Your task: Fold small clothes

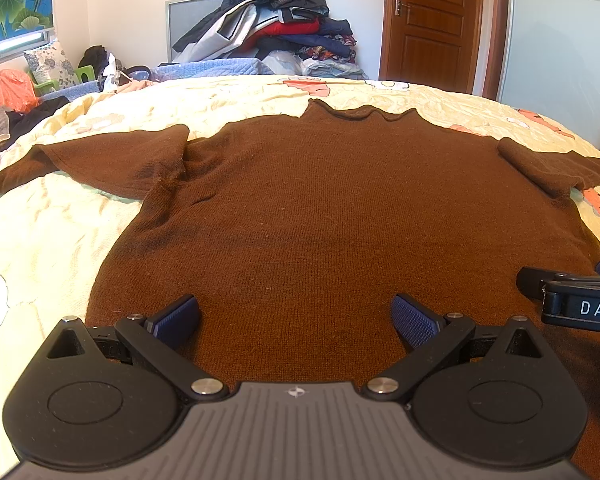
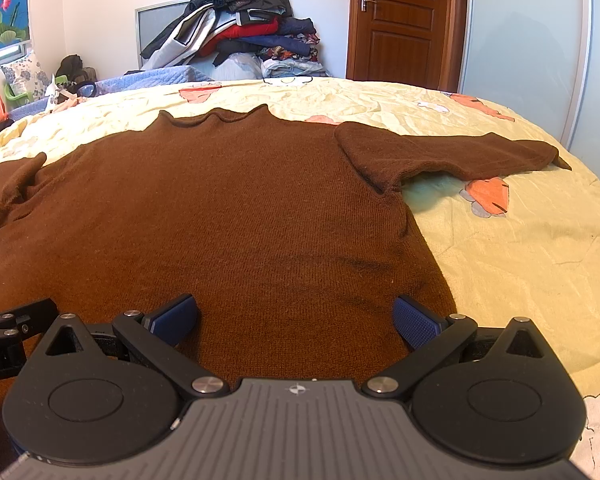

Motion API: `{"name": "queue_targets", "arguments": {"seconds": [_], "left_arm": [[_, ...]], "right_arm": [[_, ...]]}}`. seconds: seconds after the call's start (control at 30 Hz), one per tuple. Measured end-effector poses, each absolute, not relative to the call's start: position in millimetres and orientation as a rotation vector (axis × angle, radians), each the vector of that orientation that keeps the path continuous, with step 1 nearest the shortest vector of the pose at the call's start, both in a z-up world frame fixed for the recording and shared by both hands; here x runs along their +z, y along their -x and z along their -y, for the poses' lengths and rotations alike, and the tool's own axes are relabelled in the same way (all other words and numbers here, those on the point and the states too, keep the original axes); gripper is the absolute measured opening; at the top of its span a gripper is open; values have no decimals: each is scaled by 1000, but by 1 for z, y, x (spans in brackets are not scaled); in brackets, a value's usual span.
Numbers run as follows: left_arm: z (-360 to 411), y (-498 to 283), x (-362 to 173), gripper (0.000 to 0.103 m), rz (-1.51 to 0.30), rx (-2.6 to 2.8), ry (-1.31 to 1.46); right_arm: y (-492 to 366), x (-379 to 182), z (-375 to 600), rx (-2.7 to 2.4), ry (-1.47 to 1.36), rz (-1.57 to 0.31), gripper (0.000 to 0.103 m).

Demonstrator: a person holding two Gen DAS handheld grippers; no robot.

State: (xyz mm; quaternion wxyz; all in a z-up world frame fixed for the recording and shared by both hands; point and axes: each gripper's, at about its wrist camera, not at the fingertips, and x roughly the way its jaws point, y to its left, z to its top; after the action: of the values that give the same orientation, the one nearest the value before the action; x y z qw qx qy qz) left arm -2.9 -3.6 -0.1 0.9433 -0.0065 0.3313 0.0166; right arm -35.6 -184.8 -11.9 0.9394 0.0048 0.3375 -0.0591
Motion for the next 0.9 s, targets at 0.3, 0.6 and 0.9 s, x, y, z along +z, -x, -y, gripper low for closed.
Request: {"name": "queue_targets", "arguments": {"seconds": [0.3, 0.6, 0.9], "left_arm": [[4, 3, 0, 103, -676, 34, 14], [3, 3, 0, 103, -676, 34, 14], [3, 3, 0, 103, -676, 34, 14]], "right_arm": [[36, -12, 184, -126, -9, -689, 103], [36, -11, 184, -130, -9, -690, 103], [36, -11, 183, -136, -9, -690, 103]]}}
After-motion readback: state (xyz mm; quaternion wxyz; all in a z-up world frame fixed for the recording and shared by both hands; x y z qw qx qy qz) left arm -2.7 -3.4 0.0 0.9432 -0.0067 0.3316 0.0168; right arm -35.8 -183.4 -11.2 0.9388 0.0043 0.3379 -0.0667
